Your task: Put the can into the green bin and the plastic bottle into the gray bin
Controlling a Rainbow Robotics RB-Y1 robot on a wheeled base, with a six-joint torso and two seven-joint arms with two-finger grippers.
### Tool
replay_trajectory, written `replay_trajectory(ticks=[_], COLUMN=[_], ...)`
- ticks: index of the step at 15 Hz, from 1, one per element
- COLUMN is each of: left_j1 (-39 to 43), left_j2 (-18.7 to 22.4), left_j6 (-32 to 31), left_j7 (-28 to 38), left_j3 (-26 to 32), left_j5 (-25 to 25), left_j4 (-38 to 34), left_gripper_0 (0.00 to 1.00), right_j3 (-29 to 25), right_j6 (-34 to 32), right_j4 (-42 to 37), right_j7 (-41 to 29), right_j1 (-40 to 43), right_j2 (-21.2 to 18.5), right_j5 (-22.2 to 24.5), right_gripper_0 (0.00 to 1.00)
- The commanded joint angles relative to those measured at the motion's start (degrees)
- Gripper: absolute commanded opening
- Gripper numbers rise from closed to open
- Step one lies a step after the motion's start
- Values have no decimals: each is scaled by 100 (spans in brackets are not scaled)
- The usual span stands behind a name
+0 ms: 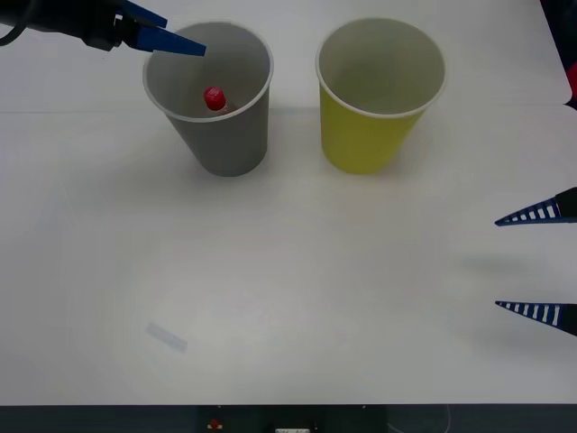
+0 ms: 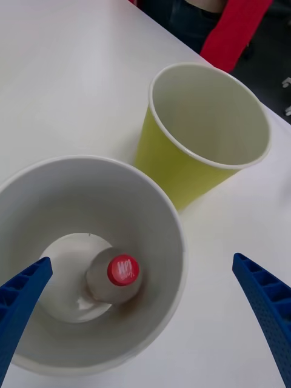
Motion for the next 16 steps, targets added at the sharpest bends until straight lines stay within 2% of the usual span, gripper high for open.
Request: replay_trajectory(ticks=[1,6,9,10,13,16], left_j1=[1082,3358,4659,4958,5511,5968], left_j2=[128,207,23,-109,-707,-935], left_j6=[-5,-14,-41,-251,-1394,-1860], left_j7=[-586,-691,-1060,-1219,-1764,-2511], left_j3=[894,2669,3504,3751,4533,4805], left_j5=[164,120,-161,-275,-653,-803], left_j4=[-643,-2419,-3315,-3464,-3719,-3834], left_gripper_0=[100,100,100,100,100,100], right_j3=[0,0,0,0,0,0], right_j6=[0,0,0,0,0,0], right_j4=[0,0,0,0,0,0], right_j7=[0,0,0,0,0,0], right_j1=[0,0,0,0,0,0], right_j2=[0,0,0,0,0,0], right_j5=[0,0,0,0,0,0], right_gripper_0=[100,100,100,100,100,100])
